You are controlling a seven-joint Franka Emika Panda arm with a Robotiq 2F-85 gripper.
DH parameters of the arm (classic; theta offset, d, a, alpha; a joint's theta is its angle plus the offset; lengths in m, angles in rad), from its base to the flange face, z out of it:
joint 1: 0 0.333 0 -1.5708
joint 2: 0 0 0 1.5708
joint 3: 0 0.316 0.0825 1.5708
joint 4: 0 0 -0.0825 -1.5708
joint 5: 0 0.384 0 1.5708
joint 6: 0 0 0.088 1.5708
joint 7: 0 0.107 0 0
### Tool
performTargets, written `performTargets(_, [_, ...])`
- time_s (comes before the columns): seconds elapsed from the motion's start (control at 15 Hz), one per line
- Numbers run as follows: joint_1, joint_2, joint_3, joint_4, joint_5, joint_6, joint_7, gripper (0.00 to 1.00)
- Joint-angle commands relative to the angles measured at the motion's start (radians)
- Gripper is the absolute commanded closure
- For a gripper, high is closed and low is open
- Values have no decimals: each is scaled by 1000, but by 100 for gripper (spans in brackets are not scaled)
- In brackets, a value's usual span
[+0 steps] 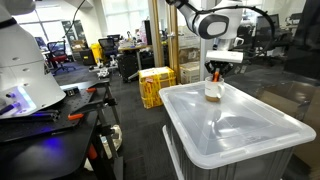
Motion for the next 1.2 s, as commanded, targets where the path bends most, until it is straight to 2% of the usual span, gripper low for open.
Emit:
performTargets(0.0, [-8, -89, 12, -124, -8, 100, -2, 95])
performTargets(0.33, [-21, -166, 37, -246, -12, 249, -10, 95])
performTargets(0.73, [-51, -296, 80, -459, -30, 474, -5, 95])
performTargets(1.13, [-150, -426, 179, -664, -64, 651, 1, 95])
